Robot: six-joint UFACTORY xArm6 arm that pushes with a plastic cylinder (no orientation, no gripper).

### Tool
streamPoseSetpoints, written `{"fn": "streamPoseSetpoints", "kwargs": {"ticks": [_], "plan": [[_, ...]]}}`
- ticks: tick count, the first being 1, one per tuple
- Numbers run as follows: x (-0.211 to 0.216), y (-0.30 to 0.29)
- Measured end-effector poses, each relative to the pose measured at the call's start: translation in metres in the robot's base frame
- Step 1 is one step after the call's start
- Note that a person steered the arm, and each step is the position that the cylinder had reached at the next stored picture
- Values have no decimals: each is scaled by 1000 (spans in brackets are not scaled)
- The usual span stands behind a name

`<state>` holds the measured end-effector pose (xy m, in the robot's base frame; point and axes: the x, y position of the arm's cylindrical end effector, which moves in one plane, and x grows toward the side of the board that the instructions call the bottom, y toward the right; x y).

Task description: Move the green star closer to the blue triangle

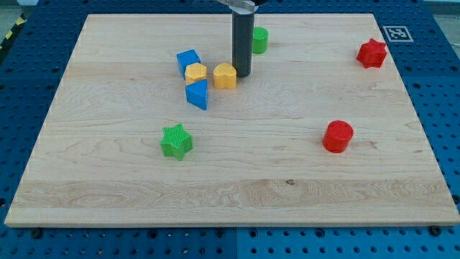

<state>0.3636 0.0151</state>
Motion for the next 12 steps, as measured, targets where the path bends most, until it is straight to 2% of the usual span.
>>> {"fn": "streamPoseSetpoints", "kwargs": {"ticks": [2,4,5,6,8,12], "plan": [[5,-8],[9,-42],[37,10],[88,57],[187,27],[196,25]]}}
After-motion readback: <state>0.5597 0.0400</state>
